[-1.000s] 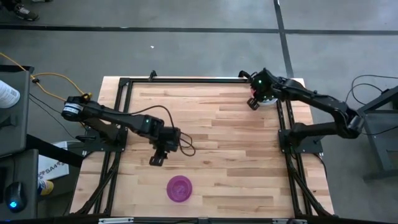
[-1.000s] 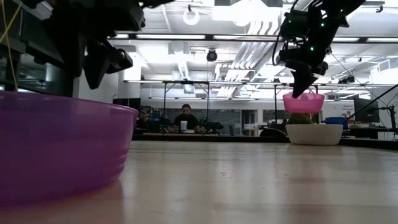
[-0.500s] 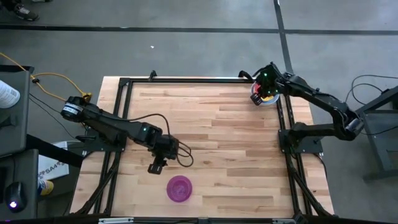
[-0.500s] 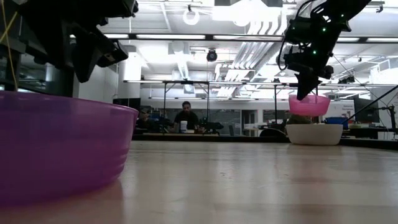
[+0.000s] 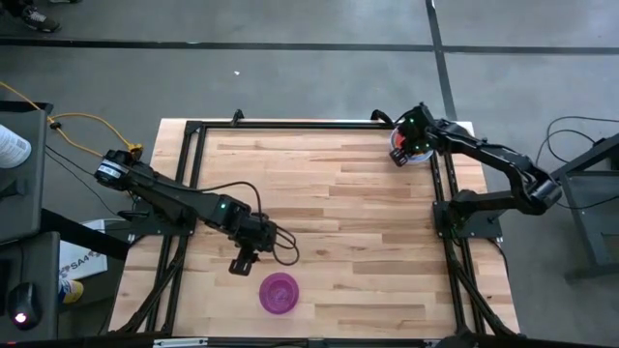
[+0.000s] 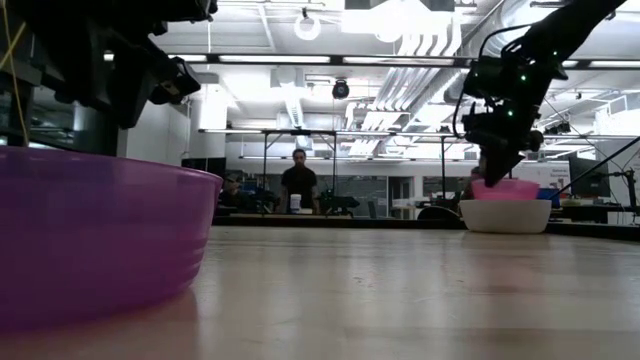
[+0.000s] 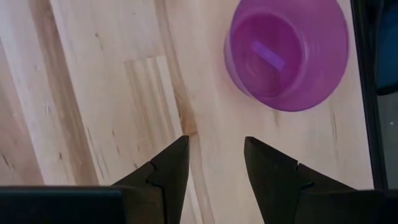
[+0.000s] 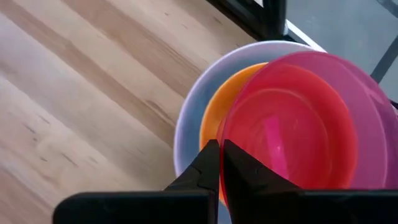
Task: Nest bowls inside each other
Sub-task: Stack the red bowl on the yellow bowl
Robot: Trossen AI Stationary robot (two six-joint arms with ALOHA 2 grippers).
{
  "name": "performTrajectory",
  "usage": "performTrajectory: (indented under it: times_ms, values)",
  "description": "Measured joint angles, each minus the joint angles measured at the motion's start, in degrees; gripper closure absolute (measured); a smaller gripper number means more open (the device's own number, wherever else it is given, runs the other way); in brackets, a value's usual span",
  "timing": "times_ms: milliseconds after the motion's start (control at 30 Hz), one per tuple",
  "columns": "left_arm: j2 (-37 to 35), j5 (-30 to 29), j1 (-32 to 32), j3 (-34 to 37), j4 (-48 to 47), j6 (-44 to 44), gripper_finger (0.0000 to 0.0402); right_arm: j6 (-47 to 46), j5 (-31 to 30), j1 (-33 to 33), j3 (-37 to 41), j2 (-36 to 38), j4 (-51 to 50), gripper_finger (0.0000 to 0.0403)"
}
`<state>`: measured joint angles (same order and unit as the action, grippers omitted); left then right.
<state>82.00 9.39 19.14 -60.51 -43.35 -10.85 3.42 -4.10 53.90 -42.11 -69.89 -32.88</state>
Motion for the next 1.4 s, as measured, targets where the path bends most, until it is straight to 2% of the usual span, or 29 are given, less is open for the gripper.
performTrajectory:
  times_ms: [267, 567, 900, 1400]
  values:
    - [0.02, -0.11, 0.02, 0.0, 1.55, -0.04, 0.0247, 0.46, 4.04, 2.7, 2.83, 0.0, 1.94, 0.04]
    - [0.02, 0.11, 0.02, 0.0, 1.58, -0.54, 0.0247, -0.18, 7.02, 2.74, 3.59, 0.0, 5.06, 0.04]
    - [0.02, 0.11, 0.02, -0.02, 1.62, -1.05, 0.0247, -0.17, 7.17, 2.72, 3.59, 0.0, 5.35, 0.0398]
    - [0.02, 0.26, 0.02, -0.02, 1.64, -1.49, 0.0247, -1.66, 5.5, 2.72, 3.59, 0.0, 5.31, 0.0289]
